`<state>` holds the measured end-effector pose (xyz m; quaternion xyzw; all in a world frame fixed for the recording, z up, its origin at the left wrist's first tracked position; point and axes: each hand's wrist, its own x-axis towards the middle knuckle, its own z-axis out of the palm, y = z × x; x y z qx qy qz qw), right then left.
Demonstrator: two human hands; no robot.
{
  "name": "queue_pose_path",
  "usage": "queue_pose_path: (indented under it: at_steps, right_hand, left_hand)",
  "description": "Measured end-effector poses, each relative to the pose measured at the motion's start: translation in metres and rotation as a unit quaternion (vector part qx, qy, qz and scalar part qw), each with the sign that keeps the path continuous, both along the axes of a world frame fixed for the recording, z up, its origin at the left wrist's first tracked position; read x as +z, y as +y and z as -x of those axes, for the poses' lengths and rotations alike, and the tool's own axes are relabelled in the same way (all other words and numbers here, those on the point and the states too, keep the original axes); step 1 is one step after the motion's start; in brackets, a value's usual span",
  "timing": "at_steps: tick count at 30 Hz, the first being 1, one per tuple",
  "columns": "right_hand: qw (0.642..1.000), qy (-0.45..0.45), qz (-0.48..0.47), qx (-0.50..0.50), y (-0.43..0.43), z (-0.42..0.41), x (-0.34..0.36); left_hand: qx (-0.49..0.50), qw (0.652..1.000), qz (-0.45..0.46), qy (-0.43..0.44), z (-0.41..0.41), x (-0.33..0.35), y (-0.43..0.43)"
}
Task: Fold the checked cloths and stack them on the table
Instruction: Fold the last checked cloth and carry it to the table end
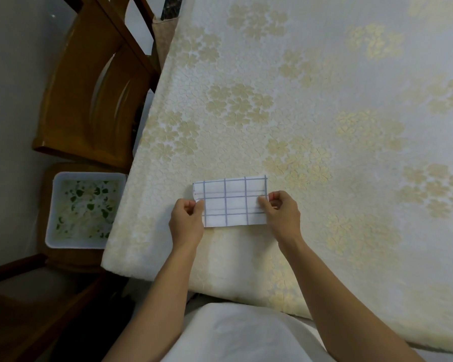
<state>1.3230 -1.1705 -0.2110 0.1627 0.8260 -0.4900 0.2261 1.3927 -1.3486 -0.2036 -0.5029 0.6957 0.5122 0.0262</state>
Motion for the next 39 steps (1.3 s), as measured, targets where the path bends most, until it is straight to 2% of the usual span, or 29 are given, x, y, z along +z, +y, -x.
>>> queue_pose_path:
  at_steps: [3,7,16,19,29,39]
  right_hand:
    - [0.999,-0.006,0.045,0.0,0.007,-0.001,0.004]
    - [0.995,0.009,0.096,-0.013,0.014,0.001,0.02]
    - [0.99,0.048,0.133,-0.013,0.031,-0.002,0.059]
    - [0.988,0.049,0.142,-0.03,0.039,-0.003,0.067]
    - [0.981,0.054,0.153,-0.108,0.065,-0.009,0.069]
    - [0.968,0.055,0.162,-0.185,0.079,-0.032,0.065]
  left_hand:
    - [0.047,0.996,-0.066,0.026,-0.001,0.005,-0.003]
    - [0.064,0.983,-0.165,0.054,-0.004,0.016,-0.006]
    - [0.045,0.957,-0.256,0.132,-0.001,0.059,0.0]
    - [-0.026,0.963,-0.234,0.134,-0.002,0.068,0.007]
    - [-0.054,0.98,-0.158,0.111,0.006,0.064,0.038]
    - [-0.125,0.977,-0.12,0.126,0.007,0.065,0.049]
